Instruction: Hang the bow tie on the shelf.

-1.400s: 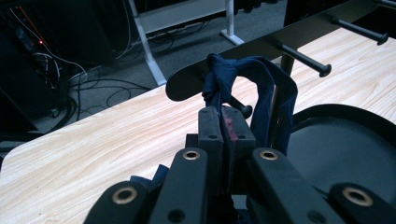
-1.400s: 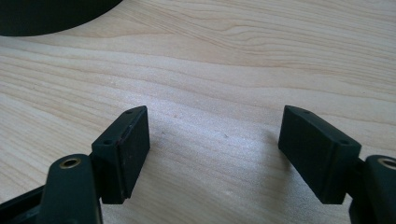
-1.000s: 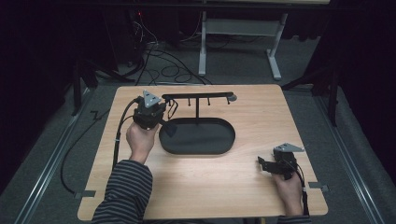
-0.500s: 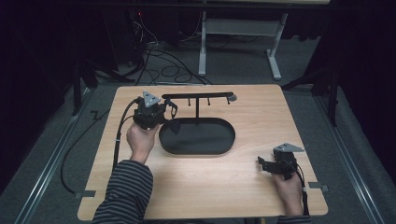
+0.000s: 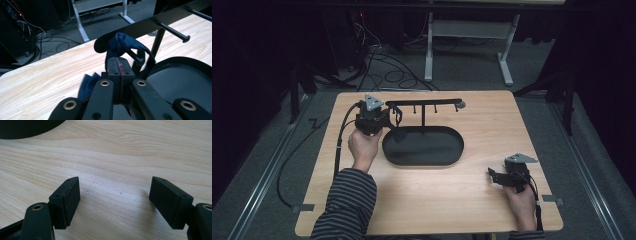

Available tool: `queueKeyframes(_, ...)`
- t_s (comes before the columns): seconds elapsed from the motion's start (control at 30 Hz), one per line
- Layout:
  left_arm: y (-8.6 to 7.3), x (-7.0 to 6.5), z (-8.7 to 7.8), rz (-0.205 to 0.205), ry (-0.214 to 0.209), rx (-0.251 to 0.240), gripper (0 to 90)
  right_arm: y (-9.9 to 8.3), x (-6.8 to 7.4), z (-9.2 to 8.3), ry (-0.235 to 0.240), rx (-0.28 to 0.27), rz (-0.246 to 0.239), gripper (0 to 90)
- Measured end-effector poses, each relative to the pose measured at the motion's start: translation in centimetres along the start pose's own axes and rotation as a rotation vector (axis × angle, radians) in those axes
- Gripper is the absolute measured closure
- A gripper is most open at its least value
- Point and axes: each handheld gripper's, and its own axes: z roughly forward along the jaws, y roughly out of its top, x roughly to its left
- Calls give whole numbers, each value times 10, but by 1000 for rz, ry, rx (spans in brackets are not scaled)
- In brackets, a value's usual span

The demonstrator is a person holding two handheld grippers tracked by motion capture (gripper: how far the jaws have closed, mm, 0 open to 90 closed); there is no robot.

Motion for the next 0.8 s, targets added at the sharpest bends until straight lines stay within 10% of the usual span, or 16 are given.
queueKeyframes(0.8, -6, 2, -9, 7, -23, -10, 793, 0, 0, 0, 0, 0, 0, 260)
